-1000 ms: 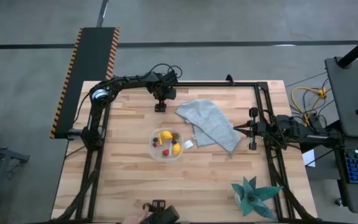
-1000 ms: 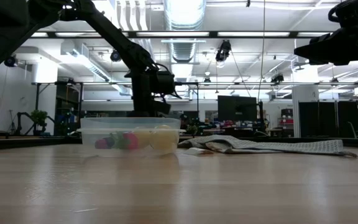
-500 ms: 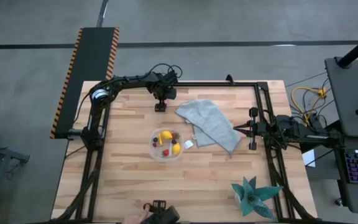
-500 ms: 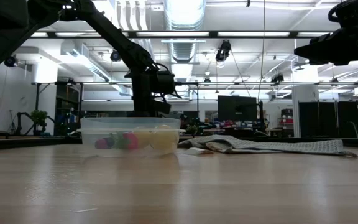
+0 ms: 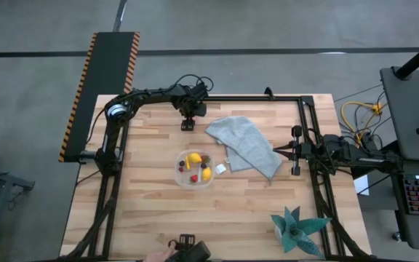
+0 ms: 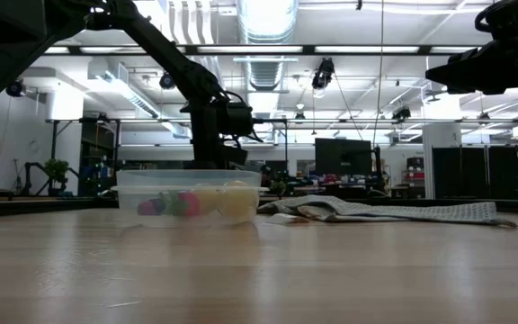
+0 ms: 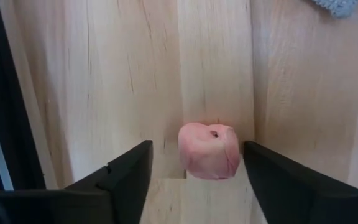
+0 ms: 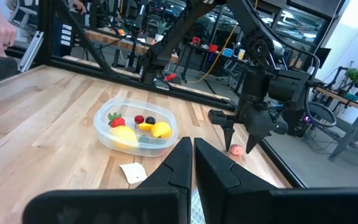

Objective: Pick and placing Produce into tupperware
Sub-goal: Put the pink peach into the transparent bin

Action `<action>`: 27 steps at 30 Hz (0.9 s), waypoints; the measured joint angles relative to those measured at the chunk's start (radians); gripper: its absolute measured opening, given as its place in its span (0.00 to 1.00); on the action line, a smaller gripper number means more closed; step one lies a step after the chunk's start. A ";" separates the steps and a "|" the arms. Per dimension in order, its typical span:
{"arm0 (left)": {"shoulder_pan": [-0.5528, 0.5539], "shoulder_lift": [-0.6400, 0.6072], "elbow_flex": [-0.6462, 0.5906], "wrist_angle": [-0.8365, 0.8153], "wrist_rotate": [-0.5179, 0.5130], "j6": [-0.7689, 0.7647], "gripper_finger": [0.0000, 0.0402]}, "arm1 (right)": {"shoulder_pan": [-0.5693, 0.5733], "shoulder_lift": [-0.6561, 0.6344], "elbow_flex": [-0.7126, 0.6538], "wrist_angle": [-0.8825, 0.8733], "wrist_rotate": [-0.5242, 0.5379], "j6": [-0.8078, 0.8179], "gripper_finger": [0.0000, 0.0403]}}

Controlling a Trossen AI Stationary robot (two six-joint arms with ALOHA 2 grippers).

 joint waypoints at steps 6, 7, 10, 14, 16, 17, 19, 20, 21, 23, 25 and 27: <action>-0.001 0.000 0.000 0.012 0.000 0.000 0.44 | 0.000 0.000 0.000 0.000 0.000 0.000 0.02; -0.001 0.000 0.000 0.016 0.000 0.000 0.42 | 0.000 0.000 0.000 0.000 0.000 0.000 0.02; -0.002 0.000 0.000 0.024 0.001 0.001 0.34 | 0.000 0.000 0.000 0.000 0.000 0.000 0.02; -0.003 -0.001 0.000 0.023 0.001 0.002 0.23 | 0.000 0.000 0.000 0.000 0.000 0.000 0.02; -0.003 -0.001 0.000 0.023 0.001 0.002 0.19 | 0.000 0.000 0.000 0.000 0.000 0.000 0.02; -0.003 -0.001 0.000 0.023 0.001 0.002 0.17 | 0.000 0.000 0.000 0.000 0.000 0.000 0.02; -0.003 -0.002 0.000 0.022 0.001 0.002 0.16 | 0.000 0.000 0.000 0.000 0.000 0.000 0.02; -0.003 -0.002 0.000 0.022 0.001 0.002 0.16 | 0.000 0.000 0.000 0.000 0.000 0.000 0.02; -0.003 -0.002 0.000 0.022 0.001 0.002 0.16 | 0.000 0.000 0.000 0.000 0.000 0.000 0.02; -0.003 -0.002 0.000 0.019 0.001 0.002 0.16 | 0.000 0.000 0.000 0.000 0.000 0.000 0.02; -0.005 -0.002 0.000 0.012 -0.003 0.002 0.16 | 0.000 0.000 0.000 0.000 0.000 0.000 0.02; -0.008 -0.004 0.000 0.002 -0.007 0.002 0.16 | 0.000 0.000 0.000 0.000 0.000 0.000 0.02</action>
